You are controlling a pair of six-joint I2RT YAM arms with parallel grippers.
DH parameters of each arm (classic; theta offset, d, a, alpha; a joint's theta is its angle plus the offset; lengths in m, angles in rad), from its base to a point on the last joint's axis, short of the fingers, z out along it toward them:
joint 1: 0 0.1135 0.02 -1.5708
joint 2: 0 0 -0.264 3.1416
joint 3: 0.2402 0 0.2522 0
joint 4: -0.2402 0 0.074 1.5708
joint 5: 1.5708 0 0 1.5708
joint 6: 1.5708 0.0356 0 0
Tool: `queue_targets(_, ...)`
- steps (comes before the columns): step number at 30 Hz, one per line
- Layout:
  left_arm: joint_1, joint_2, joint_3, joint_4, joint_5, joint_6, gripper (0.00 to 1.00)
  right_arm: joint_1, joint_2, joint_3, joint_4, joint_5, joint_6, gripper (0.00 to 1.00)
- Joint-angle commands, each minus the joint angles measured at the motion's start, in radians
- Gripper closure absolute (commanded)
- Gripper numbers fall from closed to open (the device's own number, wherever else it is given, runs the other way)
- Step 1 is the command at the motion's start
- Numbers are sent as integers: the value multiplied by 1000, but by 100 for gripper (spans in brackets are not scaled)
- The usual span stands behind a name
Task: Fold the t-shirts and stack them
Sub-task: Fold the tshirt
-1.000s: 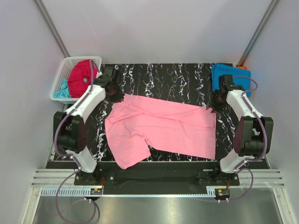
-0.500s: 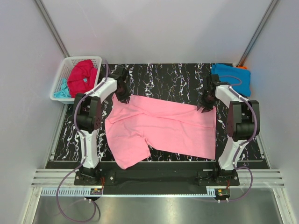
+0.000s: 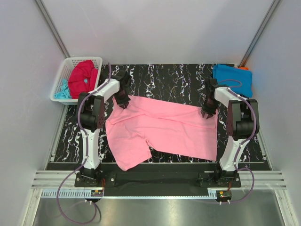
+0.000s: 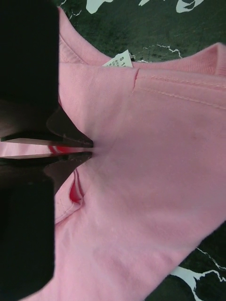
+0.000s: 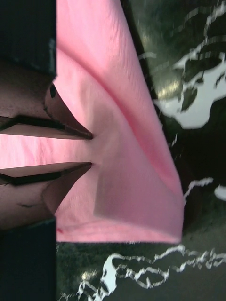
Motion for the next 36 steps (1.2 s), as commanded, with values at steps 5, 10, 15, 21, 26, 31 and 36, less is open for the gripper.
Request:
queue_targets(5,2,40,88,-44,-81,23,86,7,-23,-77,-74,173,13,71)
queue_targets(10,2,58,108,-57,-86,24,86,9,-33,-146,-84,197,27,73)
queue_targets(15,2,75,113,-63,-89,26,86,9,-38,-184,-107,242,39,75)
queue_targets(21,2,94,111,-67,-94,24,86,9,-72,-207,-111,257,47,76)
queue_targets(26,2,111,108,-74,-129,20,85,7,-95,-213,-102,247,36,76)
queue_targets(31,3,105,107,-130,-236,-26,86,9,-69,-207,-129,320,58,76)
queue_targets(36,8,86,122,-184,-330,-65,87,9,-47,-166,-188,392,85,86)
